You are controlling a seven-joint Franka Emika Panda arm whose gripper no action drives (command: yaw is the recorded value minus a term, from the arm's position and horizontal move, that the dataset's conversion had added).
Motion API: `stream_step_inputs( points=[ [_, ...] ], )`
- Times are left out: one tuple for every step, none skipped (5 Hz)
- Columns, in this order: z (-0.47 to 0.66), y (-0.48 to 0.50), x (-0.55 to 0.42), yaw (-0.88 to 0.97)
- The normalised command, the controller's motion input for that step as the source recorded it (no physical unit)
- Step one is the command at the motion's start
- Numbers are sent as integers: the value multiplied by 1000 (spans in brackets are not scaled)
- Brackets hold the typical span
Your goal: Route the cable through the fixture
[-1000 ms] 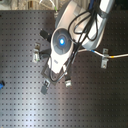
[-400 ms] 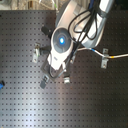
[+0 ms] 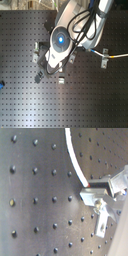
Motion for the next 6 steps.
stream_step_inputs(
  points=[
    [54,0,0,857],
    [69,-11,-15,951],
    [71,-11,-18,949],
    [71,-9,-21,949],
    [58,-9,-26,949],
    [58,-7,-31,949]
  ],
)
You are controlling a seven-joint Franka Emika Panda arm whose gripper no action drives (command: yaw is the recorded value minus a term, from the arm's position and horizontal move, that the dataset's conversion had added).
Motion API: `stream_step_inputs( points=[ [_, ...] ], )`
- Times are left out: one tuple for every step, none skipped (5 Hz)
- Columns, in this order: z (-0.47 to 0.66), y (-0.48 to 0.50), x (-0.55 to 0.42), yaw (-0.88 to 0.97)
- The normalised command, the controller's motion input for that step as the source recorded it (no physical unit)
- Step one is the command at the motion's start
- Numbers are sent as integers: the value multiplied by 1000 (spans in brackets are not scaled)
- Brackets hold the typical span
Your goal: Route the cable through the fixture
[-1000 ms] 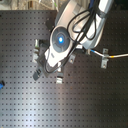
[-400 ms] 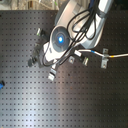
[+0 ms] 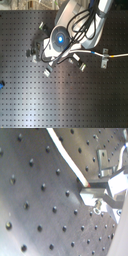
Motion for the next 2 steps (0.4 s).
stream_step_inputs(
  points=[
    [41,-5,-38,949],
    [1,-138,-116,677]
  ],
)
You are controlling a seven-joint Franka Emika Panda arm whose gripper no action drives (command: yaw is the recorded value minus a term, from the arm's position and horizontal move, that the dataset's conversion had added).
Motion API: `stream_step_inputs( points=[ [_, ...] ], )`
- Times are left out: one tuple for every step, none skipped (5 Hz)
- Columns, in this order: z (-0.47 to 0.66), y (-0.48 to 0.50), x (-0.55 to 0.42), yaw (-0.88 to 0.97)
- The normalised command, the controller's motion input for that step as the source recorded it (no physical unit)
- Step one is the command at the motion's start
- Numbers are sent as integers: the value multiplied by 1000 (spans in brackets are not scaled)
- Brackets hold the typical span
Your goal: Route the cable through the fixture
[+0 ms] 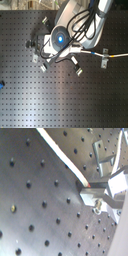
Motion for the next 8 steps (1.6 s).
stream_step_inputs(
  points=[
    [3,-535,-282,-294],
    [5,-500,-441,-51],
    [6,-416,-441,9],
    [-83,-325,-510,166],
    [-135,-205,-10,63],
    [-110,17,16,0],
    [-150,47,235,17],
    [-100,51,284,0]
  ],
)
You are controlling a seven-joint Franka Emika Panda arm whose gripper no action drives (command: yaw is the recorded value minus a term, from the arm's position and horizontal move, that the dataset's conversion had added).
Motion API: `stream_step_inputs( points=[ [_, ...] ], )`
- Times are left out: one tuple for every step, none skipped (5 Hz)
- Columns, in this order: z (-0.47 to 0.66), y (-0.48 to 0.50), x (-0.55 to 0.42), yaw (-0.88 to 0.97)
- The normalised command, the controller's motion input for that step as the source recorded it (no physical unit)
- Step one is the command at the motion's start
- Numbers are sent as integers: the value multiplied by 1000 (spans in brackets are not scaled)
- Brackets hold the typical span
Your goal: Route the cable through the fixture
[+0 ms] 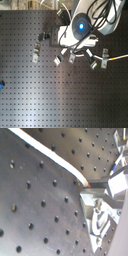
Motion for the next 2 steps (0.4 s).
stream_step_inputs(
  points=[
    [1,-3,51,0],
    [-82,-29,120,0]
  ],
)
